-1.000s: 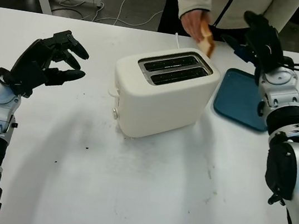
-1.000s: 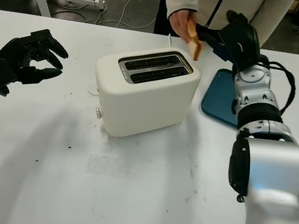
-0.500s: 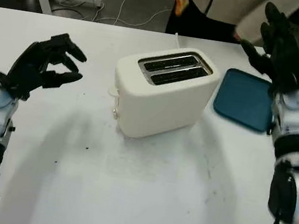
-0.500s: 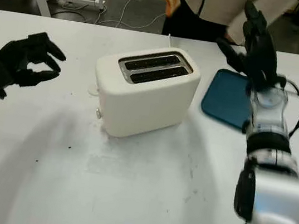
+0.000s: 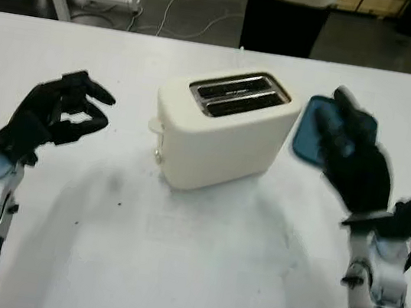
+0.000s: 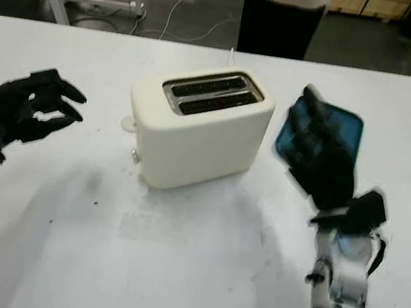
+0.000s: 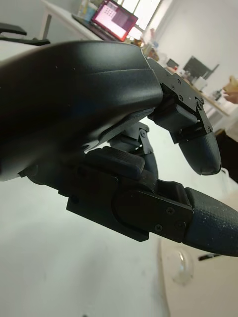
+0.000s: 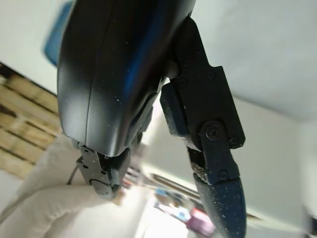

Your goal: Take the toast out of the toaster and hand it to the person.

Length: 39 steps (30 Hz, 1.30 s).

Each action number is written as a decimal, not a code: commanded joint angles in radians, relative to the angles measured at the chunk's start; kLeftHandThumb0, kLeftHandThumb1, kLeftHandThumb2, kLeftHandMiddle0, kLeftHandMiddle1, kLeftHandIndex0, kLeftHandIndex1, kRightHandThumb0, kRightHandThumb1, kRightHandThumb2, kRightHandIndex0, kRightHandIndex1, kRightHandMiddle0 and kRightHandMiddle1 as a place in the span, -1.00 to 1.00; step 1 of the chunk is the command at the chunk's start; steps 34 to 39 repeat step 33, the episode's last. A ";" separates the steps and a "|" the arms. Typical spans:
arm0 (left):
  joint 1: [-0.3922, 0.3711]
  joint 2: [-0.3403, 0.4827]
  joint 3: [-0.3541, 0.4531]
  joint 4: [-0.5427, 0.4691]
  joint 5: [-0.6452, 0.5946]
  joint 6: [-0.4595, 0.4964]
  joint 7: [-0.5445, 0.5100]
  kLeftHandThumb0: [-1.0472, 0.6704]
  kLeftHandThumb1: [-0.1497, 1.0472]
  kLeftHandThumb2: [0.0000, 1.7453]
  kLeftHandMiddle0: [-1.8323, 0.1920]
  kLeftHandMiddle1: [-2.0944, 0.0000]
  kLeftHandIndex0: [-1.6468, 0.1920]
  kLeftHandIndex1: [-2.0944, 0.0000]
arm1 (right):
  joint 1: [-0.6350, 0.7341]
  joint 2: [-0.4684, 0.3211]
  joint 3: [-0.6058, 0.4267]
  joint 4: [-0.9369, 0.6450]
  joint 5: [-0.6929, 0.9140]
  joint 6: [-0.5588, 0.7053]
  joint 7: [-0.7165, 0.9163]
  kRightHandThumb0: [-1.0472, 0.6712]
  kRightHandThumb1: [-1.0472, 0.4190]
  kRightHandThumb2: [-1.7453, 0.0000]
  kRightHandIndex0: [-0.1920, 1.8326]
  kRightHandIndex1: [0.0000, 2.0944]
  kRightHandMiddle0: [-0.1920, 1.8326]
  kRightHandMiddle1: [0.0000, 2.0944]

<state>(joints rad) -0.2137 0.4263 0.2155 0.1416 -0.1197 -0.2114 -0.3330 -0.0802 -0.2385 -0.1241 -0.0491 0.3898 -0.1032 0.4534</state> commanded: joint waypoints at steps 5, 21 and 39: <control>0.092 -0.131 -0.012 -0.043 0.015 -0.057 0.112 -1.00 0.74 -0.99 0.47 -0.36 0.43 -0.27 | 0.141 0.042 0.066 -0.178 -0.038 0.100 -0.078 -0.81 -0.83 0.85 -0.77 -0.97 -0.73 -0.99; 0.166 -0.245 -0.096 0.012 0.062 -0.147 0.143 -1.00 0.72 -1.00 0.38 -0.22 0.28 -0.09 | 0.248 0.176 0.134 -0.249 -0.168 0.173 -0.326 -0.70 -0.83 0.92 -0.81 -1.00 -0.78 -1.00; 0.176 -0.219 -0.106 0.004 0.052 -0.157 0.108 -1.00 0.70 -1.00 0.33 -0.15 0.20 0.02 | 0.251 0.203 0.136 -0.277 -0.178 0.260 -0.366 -0.61 -0.83 0.96 -0.80 -0.99 -0.77 -0.99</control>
